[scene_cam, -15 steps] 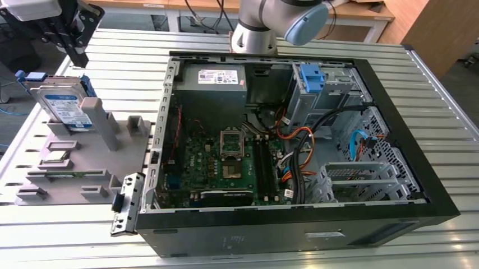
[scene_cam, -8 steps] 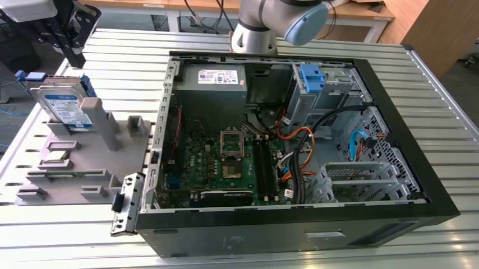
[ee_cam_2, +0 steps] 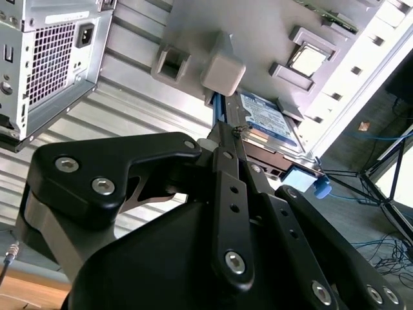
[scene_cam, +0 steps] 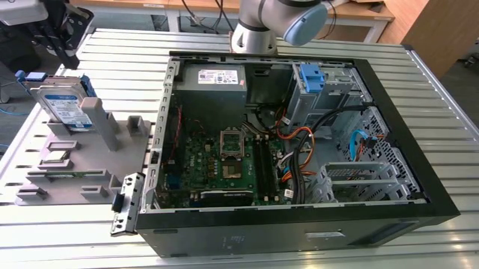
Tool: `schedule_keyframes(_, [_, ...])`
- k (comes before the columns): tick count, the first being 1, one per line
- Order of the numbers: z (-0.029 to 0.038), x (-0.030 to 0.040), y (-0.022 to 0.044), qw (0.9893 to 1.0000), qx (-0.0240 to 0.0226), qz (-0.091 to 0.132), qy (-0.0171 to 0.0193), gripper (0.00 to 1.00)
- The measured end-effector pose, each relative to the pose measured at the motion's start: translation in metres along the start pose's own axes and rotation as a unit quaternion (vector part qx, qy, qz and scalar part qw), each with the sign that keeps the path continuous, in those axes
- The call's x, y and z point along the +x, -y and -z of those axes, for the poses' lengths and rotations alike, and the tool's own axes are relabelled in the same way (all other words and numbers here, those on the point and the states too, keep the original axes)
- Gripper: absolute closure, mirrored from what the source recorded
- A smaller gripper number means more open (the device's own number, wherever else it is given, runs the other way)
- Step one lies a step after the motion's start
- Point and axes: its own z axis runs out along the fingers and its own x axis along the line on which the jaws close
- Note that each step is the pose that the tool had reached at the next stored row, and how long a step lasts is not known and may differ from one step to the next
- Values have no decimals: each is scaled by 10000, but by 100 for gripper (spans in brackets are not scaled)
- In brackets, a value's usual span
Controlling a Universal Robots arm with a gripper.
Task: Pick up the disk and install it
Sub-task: 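Reach for the disk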
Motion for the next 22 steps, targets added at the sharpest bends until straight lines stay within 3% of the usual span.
schedule_keyframes(22, [-147,459,-38,10000,0,0,0,89])
